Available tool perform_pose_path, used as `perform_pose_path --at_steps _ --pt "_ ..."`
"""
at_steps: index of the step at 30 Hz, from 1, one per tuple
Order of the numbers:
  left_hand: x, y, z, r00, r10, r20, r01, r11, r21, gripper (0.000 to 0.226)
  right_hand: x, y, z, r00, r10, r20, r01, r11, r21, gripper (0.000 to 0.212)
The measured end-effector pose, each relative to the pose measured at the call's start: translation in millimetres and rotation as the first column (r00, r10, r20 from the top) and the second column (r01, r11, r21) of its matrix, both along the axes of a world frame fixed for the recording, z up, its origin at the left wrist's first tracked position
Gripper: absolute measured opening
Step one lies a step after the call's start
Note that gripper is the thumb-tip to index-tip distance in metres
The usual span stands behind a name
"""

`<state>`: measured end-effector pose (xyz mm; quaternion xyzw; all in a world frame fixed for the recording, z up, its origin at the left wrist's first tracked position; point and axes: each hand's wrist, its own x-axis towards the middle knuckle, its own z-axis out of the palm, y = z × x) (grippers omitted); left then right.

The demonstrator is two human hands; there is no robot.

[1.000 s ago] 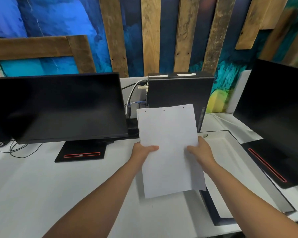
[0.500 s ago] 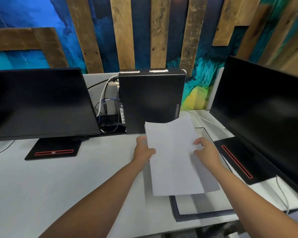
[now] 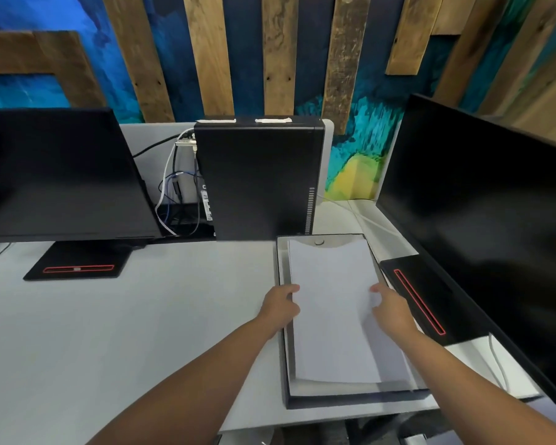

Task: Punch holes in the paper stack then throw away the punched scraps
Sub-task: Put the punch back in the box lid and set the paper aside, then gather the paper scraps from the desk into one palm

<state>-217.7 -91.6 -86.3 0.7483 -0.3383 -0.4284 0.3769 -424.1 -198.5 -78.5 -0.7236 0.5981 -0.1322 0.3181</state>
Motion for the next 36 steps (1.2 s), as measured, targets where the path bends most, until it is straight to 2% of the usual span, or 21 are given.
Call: perform_pose_path --at_steps 5,8,11,13,17,19,21,23,25,28,32,36 --pt "-22.9 -5.9 -8.5 0.988 -0.151 0.037 0.142 0.972 0.186 0.061 0.8 -1.9 -11.4 0.981 0.093 -0.168 -0.094 0.996 0.005 0.056" --pt "-30.3 -10.3 -10.6 0.987 -0.142 0.072 0.119 0.958 0.262 0.061 2.2 -1.5 -13.4 0.962 0.122 -0.244 -0.124 0.992 0.01 0.053" --pt "-34.6 -18.5 -14.5 0.966 -0.189 0.178 0.118 0.93 0.347 0.054 0.5 -1.5 -15.2 0.931 0.189 -0.313 -0.18 0.982 0.058 0.05" --pt "-39.7 -20.8 -13.0 0.939 -0.261 0.222 0.15 0.895 0.419 0.051 -1.6 -3.1 -18.5 0.929 0.212 -0.305 -0.195 0.977 0.083 0.047" --pt "-47.5 -21.1 -15.0 0.897 -0.351 0.27 0.182 0.848 0.497 0.066 -4.4 -2.9 -23.7 0.923 0.224 -0.312 -0.211 0.975 0.077 0.045" --pt "-49.3 -18.7 -14.7 0.893 -0.329 0.305 0.163 0.871 0.463 0.07 -4.2 0.4 -24.5 0.897 0.252 -0.363 -0.238 0.968 0.082 0.044" --pt "-48.7 -15.8 -15.1 0.901 -0.267 0.341 0.136 0.922 0.362 0.069 -2.7 3.3 -22.8 0.881 0.257 -0.396 -0.253 0.965 0.064 0.045" --pt "-47.4 -10.1 -12.5 0.919 -0.175 0.354 0.109 0.974 0.199 0.057 0.3 5.2 -19.5 0.89 0.256 -0.378 -0.268 0.963 0.023 0.051" --pt "-45.0 -2.4 -8.2 0.923 -0.062 0.38 0.06 0.998 0.018 0.035 6.3 8.9 -12.5 0.913 0.27 -0.305 -0.288 0.957 -0.016 0.054" --pt "-38.4 9.1 -2.8 0.913 0.085 0.399 -0.021 0.987 -0.162 0.014 21.5 18.7 -1.2 0.934 0.317 -0.163 -0.332 0.94 -0.078 0.043" --pt "-22.2 23.5 1.1 0.903 0.206 0.376 -0.109 0.958 -0.264 0.013 50.3 39.3 11.4 0.917 0.399 0.005 -0.392 0.904 -0.171 0.029" --pt "6.7 42.9 -1.3 0.88 0.292 0.375 -0.173 0.931 -0.32 0.018 86.1 56.3 18.6 0.87 0.489 0.066 -0.466 0.858 -0.215 0.026"
